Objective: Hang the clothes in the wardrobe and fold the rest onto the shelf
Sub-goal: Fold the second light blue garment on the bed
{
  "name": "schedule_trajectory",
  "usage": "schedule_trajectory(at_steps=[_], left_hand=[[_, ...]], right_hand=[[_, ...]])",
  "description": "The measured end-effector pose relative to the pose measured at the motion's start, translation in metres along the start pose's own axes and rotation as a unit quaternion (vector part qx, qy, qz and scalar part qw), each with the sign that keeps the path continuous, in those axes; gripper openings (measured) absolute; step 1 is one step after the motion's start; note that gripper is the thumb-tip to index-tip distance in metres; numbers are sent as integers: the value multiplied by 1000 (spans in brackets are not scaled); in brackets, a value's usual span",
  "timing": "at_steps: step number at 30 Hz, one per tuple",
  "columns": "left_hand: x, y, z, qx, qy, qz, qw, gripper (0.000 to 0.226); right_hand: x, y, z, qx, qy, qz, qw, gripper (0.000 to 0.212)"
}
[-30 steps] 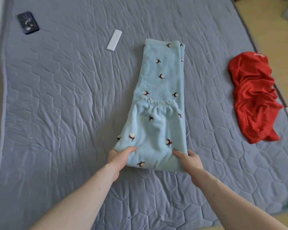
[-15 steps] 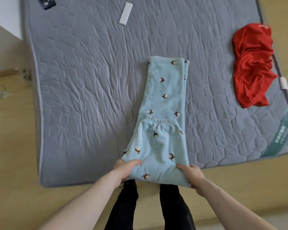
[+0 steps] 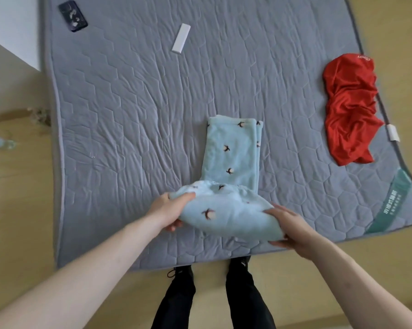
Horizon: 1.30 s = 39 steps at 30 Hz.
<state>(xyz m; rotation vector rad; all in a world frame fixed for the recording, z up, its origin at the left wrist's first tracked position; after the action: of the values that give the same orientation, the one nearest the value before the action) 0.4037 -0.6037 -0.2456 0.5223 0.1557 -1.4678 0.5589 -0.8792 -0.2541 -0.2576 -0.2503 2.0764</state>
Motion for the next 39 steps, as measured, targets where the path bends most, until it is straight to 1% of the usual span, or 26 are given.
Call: schedule_trajectory(at_steps=[1, 5, 6, 10, 12, 13, 15, 16, 17, 18, 19, 21, 23, 24, 25, 26, 27, 28, 29, 31, 33, 34, 36, 38, 39], left_hand=[[-5, 18, -11, 10, 12, 3, 1000, 52], [-25, 91, -54, 17, 35, 20, 999, 58], [-29, 106, -61, 15, 35, 26, 999, 60], [-33, 159, -100, 26, 4, 96, 995, 59], [-31, 174, -118, 40, 4, 128, 991, 57], [-28, 176, -128, 47, 16, 132, 990, 57], [-19, 170, -145, 61, 51, 97, 992, 55], [-11, 162, -152, 68, 61, 65, 994, 53], [-2, 151, -157, 71, 60, 34, 995, 52], [8, 138, -163, 67, 51, 15, 996, 58], [19, 124, -169, 51, 39, 5, 998, 72], [39, 94, -181, 10, 18, -5, 1000, 104], [61, 70, -194, -26, -10, 4, 1000, 119], [73, 60, -201, -38, -27, 15, 999, 119], [84, 54, -206, -45, -42, 25, 998, 110], [95, 49, -209, -45, -55, 35, 997, 95], [105, 46, -211, -38, -59, 42, 997, 80], [114, 45, -213, -35, -53, 45, 997, 71], [122, 46, -214, -36, -42, 49, 997, 68], [137, 44, -209, -54, -6, 68, 996, 74], [154, 42, -190, -61, 11, 103, 993, 63], [163, 39, -177, -63, 9, 118, 991, 54], [187, 31, -140, -65, -21, 134, 989, 38], [215, 25, -101, -55, -76, 100, 991, 30], [230, 23, -84, -44, -121, 66, 990, 32]], right_hand=[[0, -17, -5, -3, 3, -7, 1000, 27], [2, -80, -35, 36, -14, -67, 997, 21], [1, -95, -40, 33, -12, -83, 996, 19], [-2, -150, -72, -17, 12, -196, 980, 19], [0, -168, -89, -55, 16, -253, 966, 26], [2, -170, -99, -73, 23, -256, 964, 28], [6, -165, -116, -107, 57, -192, 974, 31], [7, -154, -128, -119, 73, -141, 980, 37], [8, -139, -139, -122, 89, -85, 985, 48], [10, -119, -149, -117, 103, -38, 987, 63], [11, -99, -157, -102, 114, 8, 988, 77], [12, -54, -172, -59, 128, 57, 988, 89], [15, -9, -185, 8, 129, 34, 991, 98], [18, 12, -190, 46, 119, 8, 992, 101], [22, 28, -193, 85, 102, -23, 991, 100], [28, 40, -197, 117, 81, -53, 988, 95], [33, 47, -201, 138, 58, -78, 986, 89], [39, 52, -206, 146, 38, -99, 984, 84], [44, 54, -212, 143, 23, -119, 982, 80], [52, 52, -219, 122, 7, -170, 978, 73], [53, 44, -218, 103, 10, -228, 968, 63], [50, 39, -215, 90, 21, -259, 962, 55], [38, 31, -203, 60, 78, -288, 953, 41], [15, 32, -190, 27, 167, -257, 951, 35], [2, 34, -182, 9, 200, -225, 954, 32]])
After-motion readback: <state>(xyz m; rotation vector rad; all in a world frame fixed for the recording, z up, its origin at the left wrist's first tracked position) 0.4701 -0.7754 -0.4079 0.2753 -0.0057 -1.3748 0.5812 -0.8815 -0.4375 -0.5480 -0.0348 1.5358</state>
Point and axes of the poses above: each hand's wrist, its own z-axis away from the middle knuckle, its own x-axis out of the palm, y = z × x, the point moved 3 cm from there along -z, towards the middle knuckle, and after that the axes turned 8 degrees about -z, right-handed, at the moved point
